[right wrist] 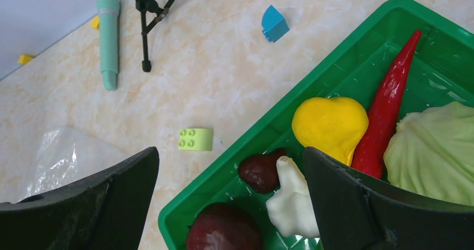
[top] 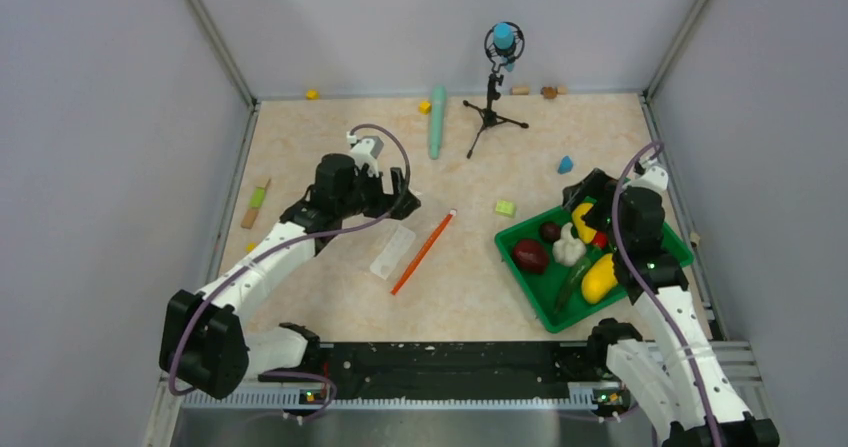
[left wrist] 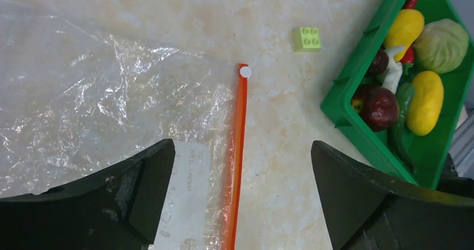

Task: Place the food in the zip-top bag and seal the zipper
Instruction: Pick up the zipper food storage bag at the center of the board.

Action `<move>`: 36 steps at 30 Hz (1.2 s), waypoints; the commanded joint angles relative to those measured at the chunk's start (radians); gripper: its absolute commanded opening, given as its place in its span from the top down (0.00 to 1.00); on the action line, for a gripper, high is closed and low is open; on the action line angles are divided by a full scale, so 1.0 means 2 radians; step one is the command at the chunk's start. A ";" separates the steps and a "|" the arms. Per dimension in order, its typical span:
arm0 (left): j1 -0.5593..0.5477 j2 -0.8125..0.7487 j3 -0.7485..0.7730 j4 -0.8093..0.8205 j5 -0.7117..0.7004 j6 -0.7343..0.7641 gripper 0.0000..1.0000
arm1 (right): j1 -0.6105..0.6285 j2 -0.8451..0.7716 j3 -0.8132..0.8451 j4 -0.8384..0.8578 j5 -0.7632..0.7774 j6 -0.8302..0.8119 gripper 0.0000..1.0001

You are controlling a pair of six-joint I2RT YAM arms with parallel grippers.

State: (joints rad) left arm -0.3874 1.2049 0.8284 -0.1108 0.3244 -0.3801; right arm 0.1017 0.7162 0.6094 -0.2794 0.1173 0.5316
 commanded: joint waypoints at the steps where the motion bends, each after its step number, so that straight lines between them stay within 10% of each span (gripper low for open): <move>1: -0.022 0.024 0.025 -0.034 -0.055 0.028 0.03 | -0.002 -0.028 -0.002 0.012 -0.029 -0.024 0.01; 14: -0.154 0.111 0.075 -0.151 -0.253 0.061 0.03 | -0.002 -0.086 -0.036 0.032 -0.066 -0.038 0.01; 28: -0.201 0.203 0.096 -0.179 -0.270 0.062 0.04 | -0.002 -0.019 -0.009 0.002 -0.104 -0.062 0.01; 36: -0.206 0.219 0.105 -0.191 -0.297 0.058 0.36 | -0.002 -0.029 -0.013 0.005 -0.105 -0.065 0.01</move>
State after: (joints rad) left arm -0.7898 1.6348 0.9966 -0.4858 -0.2184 -0.2630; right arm 0.1017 0.6861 0.5385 -0.2848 -0.0818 0.4183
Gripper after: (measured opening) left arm 0.749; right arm 0.990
